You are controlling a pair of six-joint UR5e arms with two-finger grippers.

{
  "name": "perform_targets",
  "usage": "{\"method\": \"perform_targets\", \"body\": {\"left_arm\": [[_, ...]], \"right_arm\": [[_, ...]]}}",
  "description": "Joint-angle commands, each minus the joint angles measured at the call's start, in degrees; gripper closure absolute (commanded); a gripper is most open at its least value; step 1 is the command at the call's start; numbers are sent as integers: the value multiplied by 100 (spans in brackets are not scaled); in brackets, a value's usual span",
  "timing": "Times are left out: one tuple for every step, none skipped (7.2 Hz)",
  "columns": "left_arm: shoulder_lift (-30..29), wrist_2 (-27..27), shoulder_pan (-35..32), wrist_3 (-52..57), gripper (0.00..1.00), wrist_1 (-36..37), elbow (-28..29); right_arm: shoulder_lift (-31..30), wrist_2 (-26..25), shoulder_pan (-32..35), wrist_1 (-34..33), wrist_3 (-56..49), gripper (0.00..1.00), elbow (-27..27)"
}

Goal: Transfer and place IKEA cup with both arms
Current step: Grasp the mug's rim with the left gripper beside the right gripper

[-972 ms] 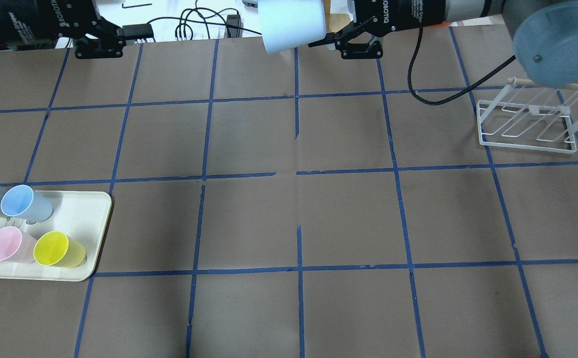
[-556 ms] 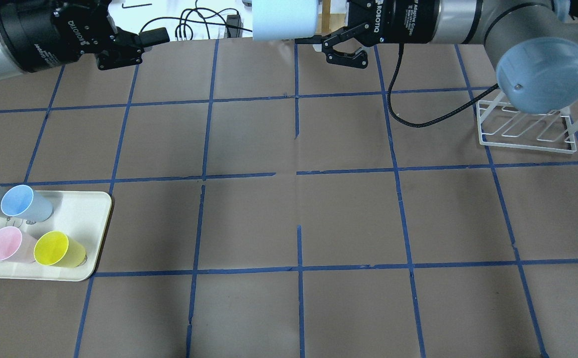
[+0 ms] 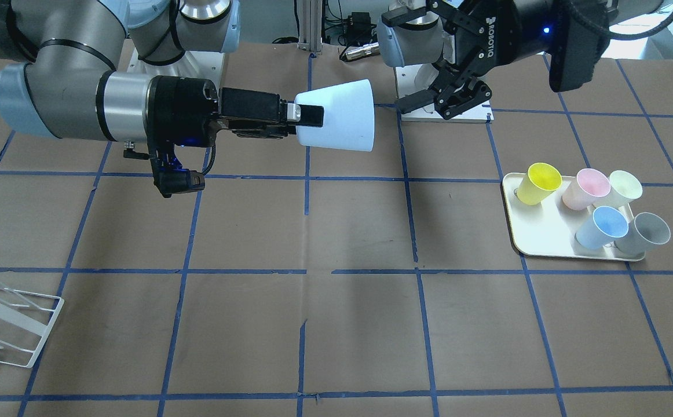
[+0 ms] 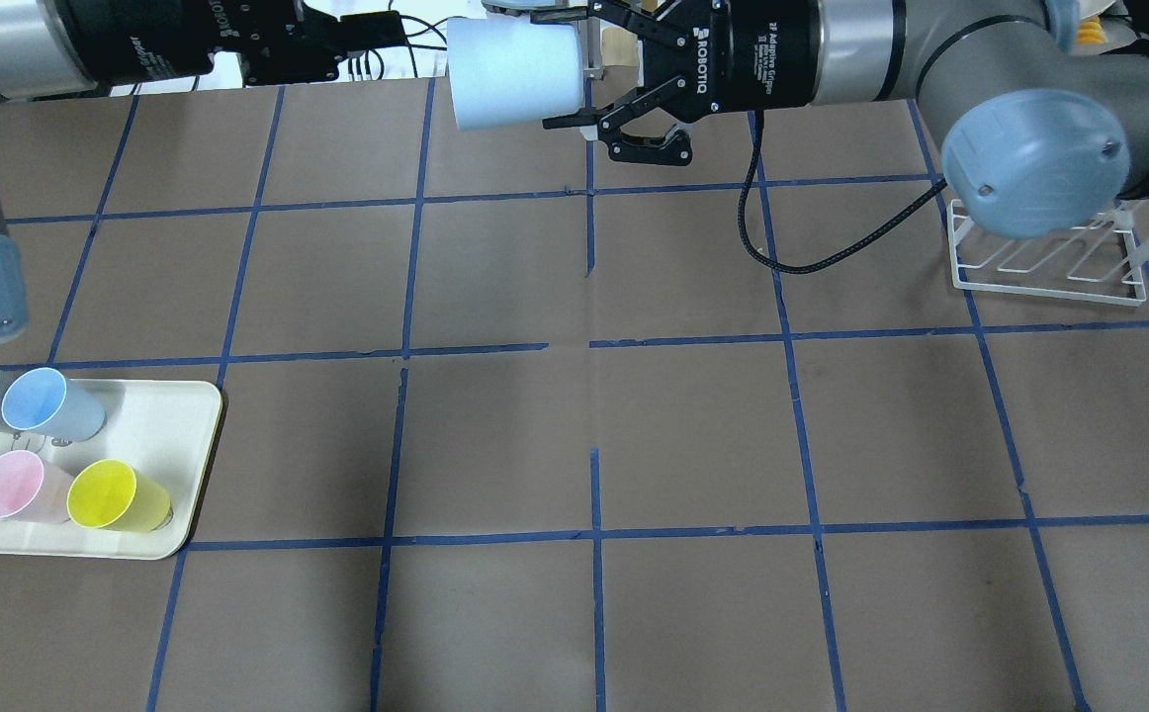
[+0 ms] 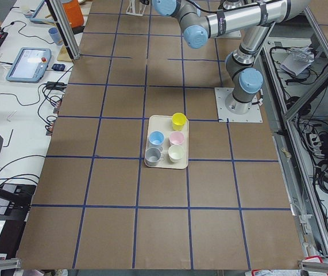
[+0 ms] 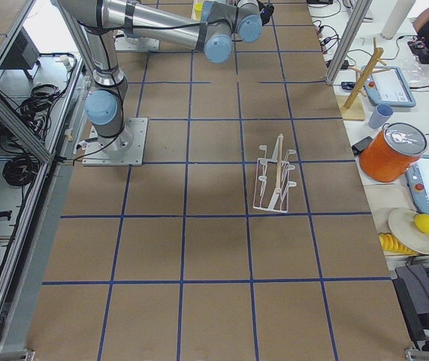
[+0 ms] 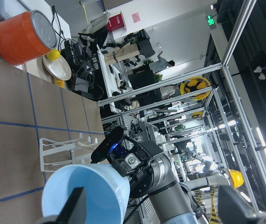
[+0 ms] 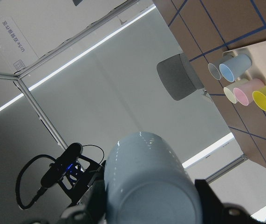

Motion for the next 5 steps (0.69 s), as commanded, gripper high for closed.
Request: {"method": "perform_targets", "body": {"left_arm": [[-25,83,-100,-209,0,254,-23],[-60,66,-100,-157,0,245,-67],[-60,48,-109,-200,0,254,-267],[-52,39,-118,-226,0,402,-426],[-69,39,-118,-296,3,586,-445]], "right_arm": [[4,23,25,-13,316,75,-31],[4,32,25,-57,423,75,-32],[-30,24,25,-57,450,75,-32],[-48,23,25,-57,555,75,-32],[-48,23,60,-57,556,75,-32]]}}
